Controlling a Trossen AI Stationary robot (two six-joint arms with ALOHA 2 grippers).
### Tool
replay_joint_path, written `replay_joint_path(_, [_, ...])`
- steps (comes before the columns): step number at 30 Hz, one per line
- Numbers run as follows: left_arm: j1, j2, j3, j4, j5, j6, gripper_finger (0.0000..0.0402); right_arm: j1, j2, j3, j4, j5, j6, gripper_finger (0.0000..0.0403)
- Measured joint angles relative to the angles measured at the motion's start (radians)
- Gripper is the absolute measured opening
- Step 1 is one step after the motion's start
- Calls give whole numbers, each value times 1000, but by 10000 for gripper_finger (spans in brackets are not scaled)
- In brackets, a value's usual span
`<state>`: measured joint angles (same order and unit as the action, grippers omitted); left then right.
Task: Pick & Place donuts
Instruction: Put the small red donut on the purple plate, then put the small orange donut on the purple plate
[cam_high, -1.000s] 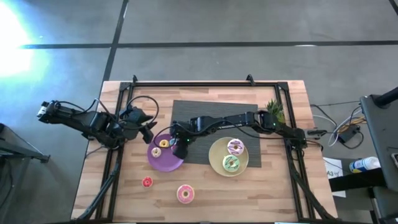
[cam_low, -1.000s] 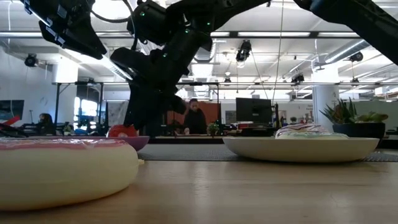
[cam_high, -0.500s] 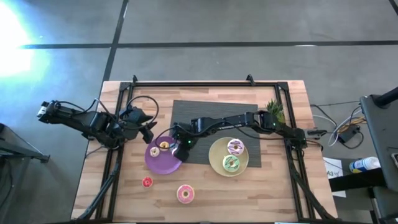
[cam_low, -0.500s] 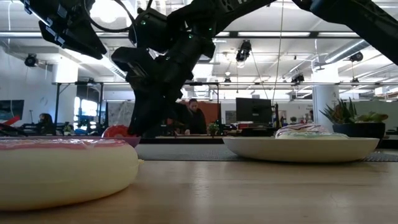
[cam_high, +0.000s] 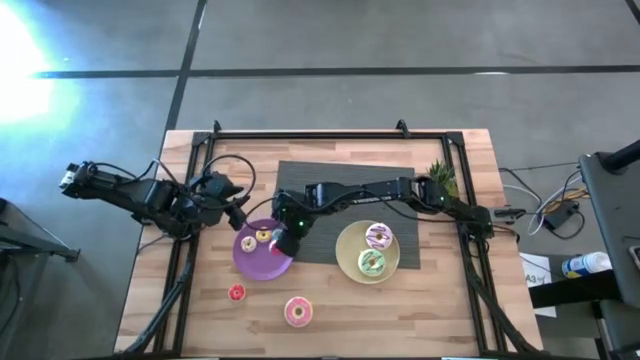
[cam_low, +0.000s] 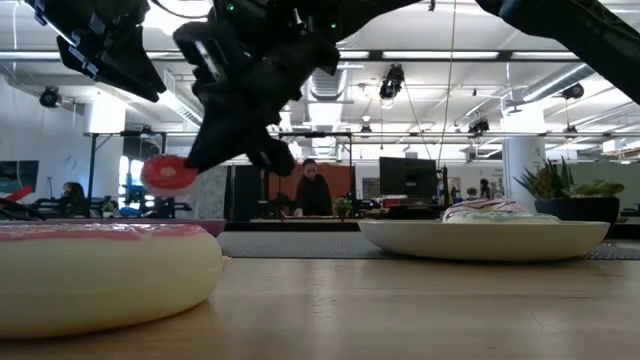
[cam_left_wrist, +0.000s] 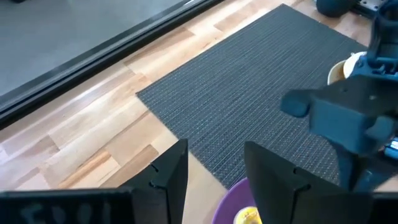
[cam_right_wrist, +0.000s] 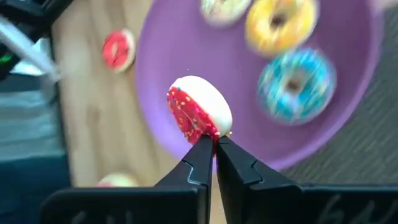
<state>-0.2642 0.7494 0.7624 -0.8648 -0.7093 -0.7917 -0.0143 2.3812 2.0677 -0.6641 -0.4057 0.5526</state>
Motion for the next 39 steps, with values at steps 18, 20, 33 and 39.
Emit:
replay_joint_path(18, [0,9,0,-4,-35,-32,131,21,51,-11,28,39,61,62])
replay_joint_path(20, [0,9,0,-4,-36,-32,131,21,53,-11,13,39,61,90])
replay_joint_path(33, [0,9,-20,-49,139,-37,131,21,-43,-13,-96,274,-101,197])
replay_joint_path(39, [-35,33,-128,-59,510,-249,130,18,-114,-25,-284,391,-193,196])
